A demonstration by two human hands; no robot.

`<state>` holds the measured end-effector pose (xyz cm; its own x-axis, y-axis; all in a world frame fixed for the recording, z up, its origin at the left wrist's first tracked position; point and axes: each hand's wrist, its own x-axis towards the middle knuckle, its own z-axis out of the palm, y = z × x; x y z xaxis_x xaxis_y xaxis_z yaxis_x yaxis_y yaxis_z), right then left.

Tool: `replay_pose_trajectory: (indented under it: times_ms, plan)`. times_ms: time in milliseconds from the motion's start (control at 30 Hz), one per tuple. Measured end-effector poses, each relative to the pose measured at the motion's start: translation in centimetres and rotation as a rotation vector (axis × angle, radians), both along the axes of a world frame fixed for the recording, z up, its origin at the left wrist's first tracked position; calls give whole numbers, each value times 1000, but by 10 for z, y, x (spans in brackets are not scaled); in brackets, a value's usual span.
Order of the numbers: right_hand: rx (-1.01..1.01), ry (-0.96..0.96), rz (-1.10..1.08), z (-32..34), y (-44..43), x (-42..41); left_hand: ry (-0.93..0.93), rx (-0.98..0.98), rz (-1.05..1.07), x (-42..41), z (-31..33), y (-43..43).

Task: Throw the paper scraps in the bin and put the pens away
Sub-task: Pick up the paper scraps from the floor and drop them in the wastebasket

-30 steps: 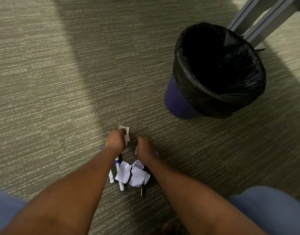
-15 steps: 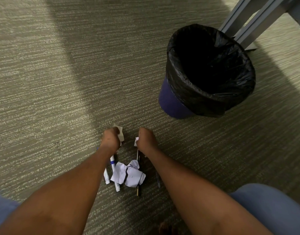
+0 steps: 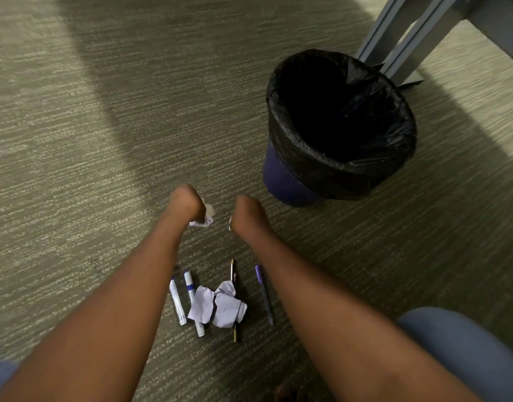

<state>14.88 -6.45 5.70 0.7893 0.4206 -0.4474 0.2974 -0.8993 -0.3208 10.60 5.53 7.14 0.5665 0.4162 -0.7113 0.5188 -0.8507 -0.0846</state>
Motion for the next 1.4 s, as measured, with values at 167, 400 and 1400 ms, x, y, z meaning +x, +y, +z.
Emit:
replay_pose_trajectory:
  times_ms: [167,400,1400]
  plan:
    - [-106,48,26,28,9,20,110,-5,-94,18,31,-1]
    - [-152,103,168,80,14,51,-204,-35,37,33,82,1]
    - [613,-550,-355,157,-64,135,-1228,-590,296,108,128,-74]
